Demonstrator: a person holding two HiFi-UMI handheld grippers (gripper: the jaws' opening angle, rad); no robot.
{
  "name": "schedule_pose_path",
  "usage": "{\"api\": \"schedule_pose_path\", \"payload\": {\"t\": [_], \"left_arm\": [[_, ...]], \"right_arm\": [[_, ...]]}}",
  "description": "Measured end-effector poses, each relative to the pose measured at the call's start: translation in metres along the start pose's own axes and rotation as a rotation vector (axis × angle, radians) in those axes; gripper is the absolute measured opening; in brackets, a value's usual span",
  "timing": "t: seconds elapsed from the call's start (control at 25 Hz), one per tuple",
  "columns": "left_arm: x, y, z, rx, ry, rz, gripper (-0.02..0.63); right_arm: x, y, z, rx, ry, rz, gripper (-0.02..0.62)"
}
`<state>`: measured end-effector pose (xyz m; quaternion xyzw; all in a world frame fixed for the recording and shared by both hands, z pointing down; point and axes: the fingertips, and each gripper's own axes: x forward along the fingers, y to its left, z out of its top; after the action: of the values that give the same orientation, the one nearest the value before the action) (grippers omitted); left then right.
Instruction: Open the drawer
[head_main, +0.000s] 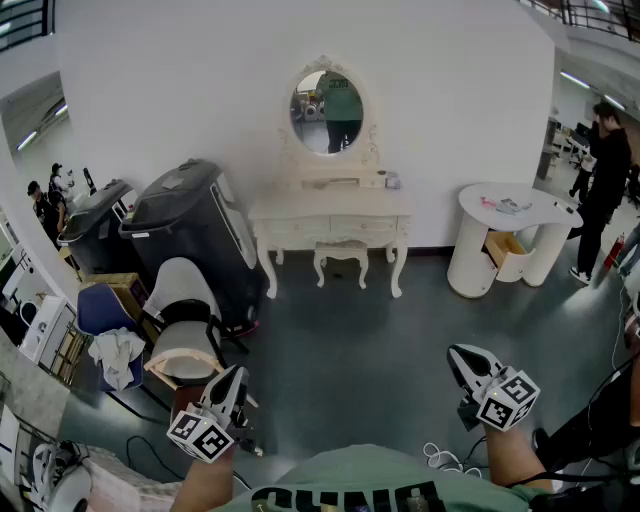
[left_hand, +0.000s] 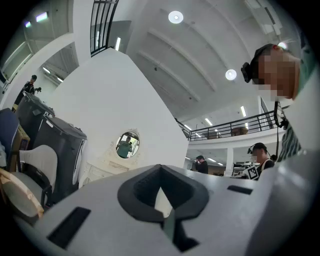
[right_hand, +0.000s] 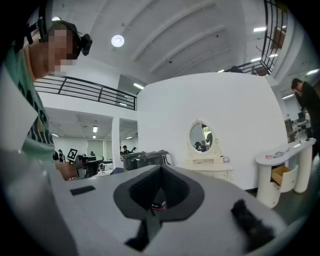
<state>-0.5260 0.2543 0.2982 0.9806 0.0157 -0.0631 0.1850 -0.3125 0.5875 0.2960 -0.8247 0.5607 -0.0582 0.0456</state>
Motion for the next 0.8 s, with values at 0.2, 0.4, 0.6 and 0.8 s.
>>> {"api": "schedule_pose_path", "payload": {"t": [0.2, 0.4, 0.6, 0.8], "left_arm": [[-0.002, 0.001, 0.000, -0.001, -0.003, 0.000, 0.000], [-0.001, 0.000, 0.000, -0.002, -0.002, -0.003, 0.000], [0.004, -0.004, -0.001, 0.002, -0.001, -0.008, -0.001], [0.013, -0.009, -0.004, 0.001, 0.003, -0.009, 0.000]], "right_arm": [[0.002, 0.003, 0.000, -0.012, 0.006, 0.003, 0.008], [0.003, 0.002, 0.002, -0.018, 0.008, 0.006, 0.008], [0.002, -0.001, 0.002, -0.025, 0.010, 0.006, 0.008], [0.000, -0.006, 0.008, -0.040, -0.010, 0.010, 0.008]]}}
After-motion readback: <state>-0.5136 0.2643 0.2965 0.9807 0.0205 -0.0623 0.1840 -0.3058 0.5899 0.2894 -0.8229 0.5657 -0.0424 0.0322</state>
